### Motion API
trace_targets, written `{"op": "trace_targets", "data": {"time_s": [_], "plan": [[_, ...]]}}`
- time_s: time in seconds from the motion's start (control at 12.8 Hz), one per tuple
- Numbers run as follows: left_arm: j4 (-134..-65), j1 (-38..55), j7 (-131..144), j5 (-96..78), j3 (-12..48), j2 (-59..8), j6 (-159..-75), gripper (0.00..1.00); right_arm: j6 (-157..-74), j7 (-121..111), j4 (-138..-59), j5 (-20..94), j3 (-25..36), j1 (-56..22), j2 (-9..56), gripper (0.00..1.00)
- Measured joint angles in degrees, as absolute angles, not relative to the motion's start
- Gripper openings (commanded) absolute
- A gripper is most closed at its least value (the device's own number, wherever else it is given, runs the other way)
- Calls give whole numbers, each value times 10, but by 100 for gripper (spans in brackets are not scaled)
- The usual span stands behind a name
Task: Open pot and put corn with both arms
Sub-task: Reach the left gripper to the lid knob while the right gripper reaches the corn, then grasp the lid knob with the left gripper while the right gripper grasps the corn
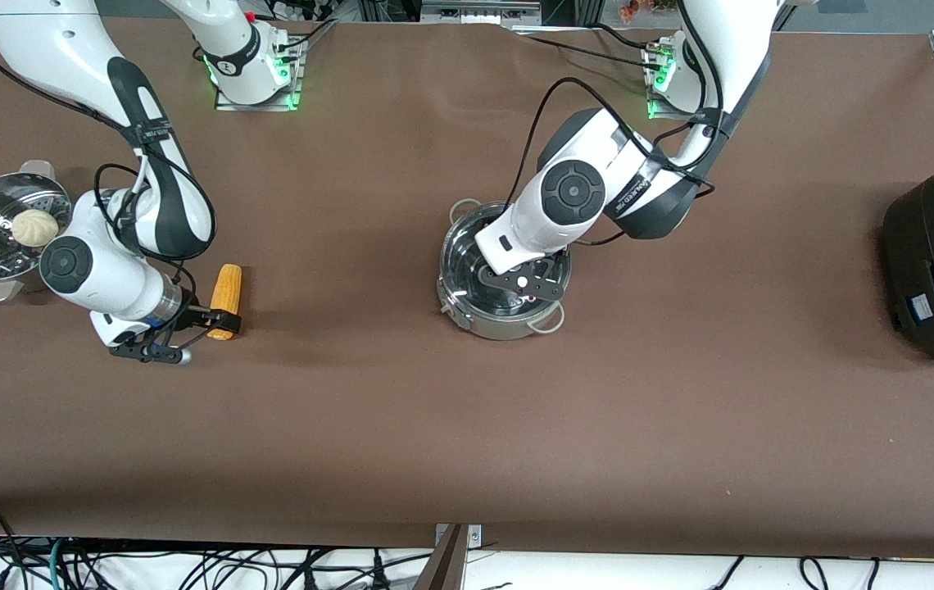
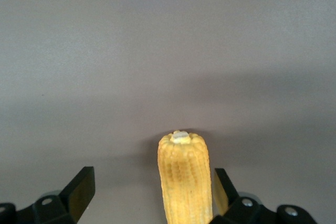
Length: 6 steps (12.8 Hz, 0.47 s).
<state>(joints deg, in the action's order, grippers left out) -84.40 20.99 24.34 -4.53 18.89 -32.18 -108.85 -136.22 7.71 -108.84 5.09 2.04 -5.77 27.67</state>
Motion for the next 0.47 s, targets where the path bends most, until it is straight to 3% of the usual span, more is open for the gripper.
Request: {"op": "trace_targets", "data": {"time_s": [0.39,0.47], "plan": [[-844,214,243,-45,189,-331,-1091,100,-1448,53,-1149,51,20,-58,283,100],[-844,215,243,-45,189,-331,-1093,96,-1448,51,-1152,51,20,-58,283,100]]}}
